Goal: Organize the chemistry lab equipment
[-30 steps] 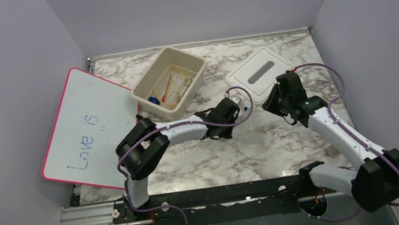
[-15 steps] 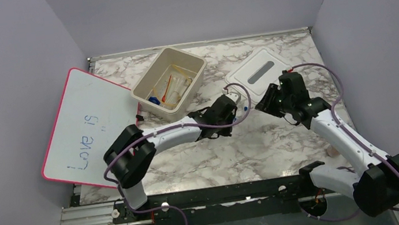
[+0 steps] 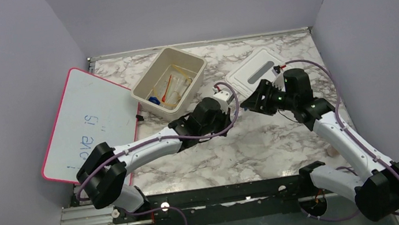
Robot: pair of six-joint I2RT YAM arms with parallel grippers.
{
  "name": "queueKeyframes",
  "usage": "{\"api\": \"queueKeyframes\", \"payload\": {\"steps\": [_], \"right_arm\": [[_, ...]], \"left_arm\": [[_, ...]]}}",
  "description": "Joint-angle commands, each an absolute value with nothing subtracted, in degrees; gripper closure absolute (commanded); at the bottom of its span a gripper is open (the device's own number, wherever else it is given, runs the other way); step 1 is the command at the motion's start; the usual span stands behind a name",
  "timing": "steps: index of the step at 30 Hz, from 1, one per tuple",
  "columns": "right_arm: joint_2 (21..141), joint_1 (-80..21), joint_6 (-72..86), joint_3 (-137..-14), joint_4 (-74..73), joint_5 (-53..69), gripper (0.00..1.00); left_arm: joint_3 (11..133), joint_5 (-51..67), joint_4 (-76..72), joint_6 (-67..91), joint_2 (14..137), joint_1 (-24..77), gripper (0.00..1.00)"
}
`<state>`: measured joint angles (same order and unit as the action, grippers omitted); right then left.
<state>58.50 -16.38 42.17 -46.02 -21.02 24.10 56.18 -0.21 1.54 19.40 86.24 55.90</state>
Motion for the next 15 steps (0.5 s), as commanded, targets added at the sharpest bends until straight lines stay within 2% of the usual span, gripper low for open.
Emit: {"api": "queueKeyframes", "payload": {"steps": [1,11,15], "right_arm": [[59.6,-16.0,45.0,-46.5,-16.6,29.7,0.43],[64.8,-16.0,44.2,-45.9,-16.2,34.0,0.44],[65.7,-16.0,44.4,-45.5,-15.1,34.0,0.49]], "left_arm": [[54.1,3.5,-4.0,18.2,82.6,56.3,0.9],[53.4,5.4,-6.6,18.6,81.8,56.3,0.9],[53.1,5.3,-6.6,18.6,81.6,56.3,0.9]]}}
